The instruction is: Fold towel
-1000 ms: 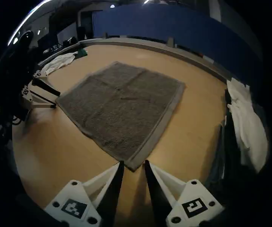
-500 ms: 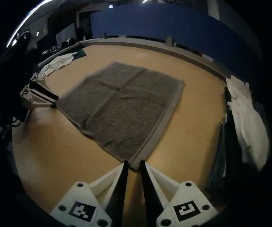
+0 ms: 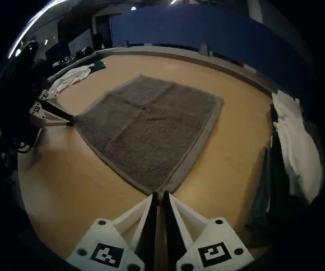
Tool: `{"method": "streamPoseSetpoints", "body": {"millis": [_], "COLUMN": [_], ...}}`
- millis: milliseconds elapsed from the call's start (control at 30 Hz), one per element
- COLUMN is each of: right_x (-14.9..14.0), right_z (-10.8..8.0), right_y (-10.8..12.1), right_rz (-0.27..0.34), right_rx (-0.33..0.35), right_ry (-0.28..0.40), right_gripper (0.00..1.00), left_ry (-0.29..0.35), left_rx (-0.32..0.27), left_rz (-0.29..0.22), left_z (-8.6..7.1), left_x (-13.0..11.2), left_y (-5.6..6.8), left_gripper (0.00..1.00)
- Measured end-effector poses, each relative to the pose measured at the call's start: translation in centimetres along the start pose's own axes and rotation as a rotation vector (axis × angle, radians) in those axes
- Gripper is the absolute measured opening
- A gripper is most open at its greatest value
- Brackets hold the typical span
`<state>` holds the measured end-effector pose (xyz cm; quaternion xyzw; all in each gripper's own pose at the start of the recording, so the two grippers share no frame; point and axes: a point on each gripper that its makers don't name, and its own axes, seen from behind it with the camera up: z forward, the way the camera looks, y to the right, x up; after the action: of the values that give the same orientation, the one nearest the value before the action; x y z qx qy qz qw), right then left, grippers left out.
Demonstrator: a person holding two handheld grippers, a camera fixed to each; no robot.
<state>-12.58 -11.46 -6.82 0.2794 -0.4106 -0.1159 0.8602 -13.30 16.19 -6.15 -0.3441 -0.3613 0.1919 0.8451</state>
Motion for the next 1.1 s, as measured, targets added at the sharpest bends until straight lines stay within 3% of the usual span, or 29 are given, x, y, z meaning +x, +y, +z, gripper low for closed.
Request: {"method": "streamPoseSetpoints", "body": {"millis": [600, 1100], "right_x": [0.5, 3.4], "right_z": [-0.7, -3.4], "right_y": [0.0, 0.4], "right_rz": [0.0, 0.026], "right_rx": [0.011, 0.009], "right_ry": [0.009, 0.066], "right_gripper": [0.09, 0.09], "left_ry": [-0.009, 0.018], "left_rx": [-0.002, 0.009], "left_rz": [-0.022, -0.087], "left_z": [-0.2, -2.7], "left_x": [0.0, 2.4], "left_y": [0.0, -0.2], "left_gripper": [0.11, 0.11]}}
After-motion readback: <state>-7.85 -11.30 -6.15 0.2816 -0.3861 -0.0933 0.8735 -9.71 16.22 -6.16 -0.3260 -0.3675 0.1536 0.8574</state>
